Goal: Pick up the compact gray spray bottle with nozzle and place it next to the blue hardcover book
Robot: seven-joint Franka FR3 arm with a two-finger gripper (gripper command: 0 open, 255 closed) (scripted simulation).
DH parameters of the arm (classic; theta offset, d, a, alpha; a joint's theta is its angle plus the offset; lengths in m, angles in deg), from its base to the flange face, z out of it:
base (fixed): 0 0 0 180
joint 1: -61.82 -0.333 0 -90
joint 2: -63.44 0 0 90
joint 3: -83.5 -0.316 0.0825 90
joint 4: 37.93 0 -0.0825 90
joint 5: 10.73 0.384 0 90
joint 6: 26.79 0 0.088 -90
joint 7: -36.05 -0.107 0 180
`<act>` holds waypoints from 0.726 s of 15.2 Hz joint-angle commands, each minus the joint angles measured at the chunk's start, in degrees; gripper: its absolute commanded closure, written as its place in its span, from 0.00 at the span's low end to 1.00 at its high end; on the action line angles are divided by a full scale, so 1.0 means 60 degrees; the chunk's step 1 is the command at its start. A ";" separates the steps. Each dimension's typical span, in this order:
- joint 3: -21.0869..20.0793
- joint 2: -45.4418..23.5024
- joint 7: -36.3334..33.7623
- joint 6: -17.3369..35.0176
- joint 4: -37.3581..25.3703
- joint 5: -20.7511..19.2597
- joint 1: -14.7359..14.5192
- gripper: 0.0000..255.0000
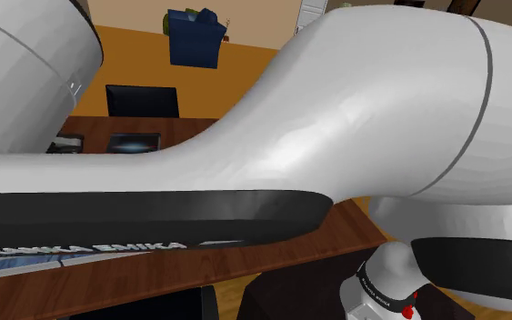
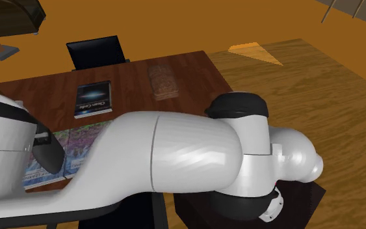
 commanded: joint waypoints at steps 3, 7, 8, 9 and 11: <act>0.0004 0.0005 -0.0146 0.0490 0.0591 -0.0017 -0.0218 1.00; -0.0018 0.0050 -0.0270 0.0962 0.1114 -0.0006 -0.0367 1.00; -0.0027 0.0067 -0.0300 0.1076 0.1234 0.0000 -0.0397 1.00; -0.0038 0.0085 -0.0328 0.1188 0.1350 0.0009 -0.0425 1.00; -0.0063 0.0128 -0.0384 0.1409 0.1572 0.0028 -0.0472 1.00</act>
